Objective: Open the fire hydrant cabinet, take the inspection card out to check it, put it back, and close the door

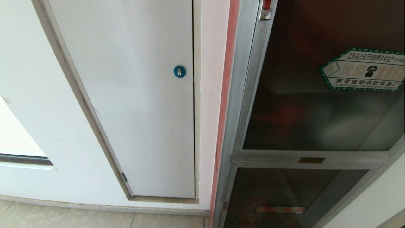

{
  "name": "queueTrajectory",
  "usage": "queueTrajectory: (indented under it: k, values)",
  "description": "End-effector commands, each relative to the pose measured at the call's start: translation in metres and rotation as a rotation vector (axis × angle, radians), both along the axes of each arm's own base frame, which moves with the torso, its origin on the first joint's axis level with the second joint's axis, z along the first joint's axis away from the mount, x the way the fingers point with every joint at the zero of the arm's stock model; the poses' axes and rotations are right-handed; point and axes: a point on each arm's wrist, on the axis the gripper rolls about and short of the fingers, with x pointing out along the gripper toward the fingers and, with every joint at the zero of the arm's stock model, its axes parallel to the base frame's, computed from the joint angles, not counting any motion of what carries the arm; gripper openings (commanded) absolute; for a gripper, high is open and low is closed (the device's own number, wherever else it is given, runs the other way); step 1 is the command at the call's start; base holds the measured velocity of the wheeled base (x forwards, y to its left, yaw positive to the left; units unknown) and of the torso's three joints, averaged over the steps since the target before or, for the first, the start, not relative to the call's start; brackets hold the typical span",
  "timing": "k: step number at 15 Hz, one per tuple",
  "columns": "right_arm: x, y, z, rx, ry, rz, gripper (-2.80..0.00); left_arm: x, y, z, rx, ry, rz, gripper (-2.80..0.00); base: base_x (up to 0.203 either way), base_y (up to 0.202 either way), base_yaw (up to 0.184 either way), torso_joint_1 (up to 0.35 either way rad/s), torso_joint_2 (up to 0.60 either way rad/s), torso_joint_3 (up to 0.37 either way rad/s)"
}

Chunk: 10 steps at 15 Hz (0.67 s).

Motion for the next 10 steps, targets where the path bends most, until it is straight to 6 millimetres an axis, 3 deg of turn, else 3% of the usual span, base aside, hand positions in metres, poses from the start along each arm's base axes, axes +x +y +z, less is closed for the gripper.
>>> queueTrajectory:
  k: [1, 10]
  values:
    - [-0.006, -0.003, 0.001, 0.0, 0.004, 0.001, -2.8, 0.001, 0.0, -0.004, 0.0, 0.014, 0.001, -2.8, 0.0, 0.0, 0.0, 0.0, 0.0, 0.0]
    - [-0.034, -0.017, 0.011, 0.003, 0.002, -0.002, -2.8, 0.001, 0.0, -0.004, 0.0, 0.014, 0.001, -2.8, 0.0, 0.0, 0.0, 0.0, 0.0, 0.0]
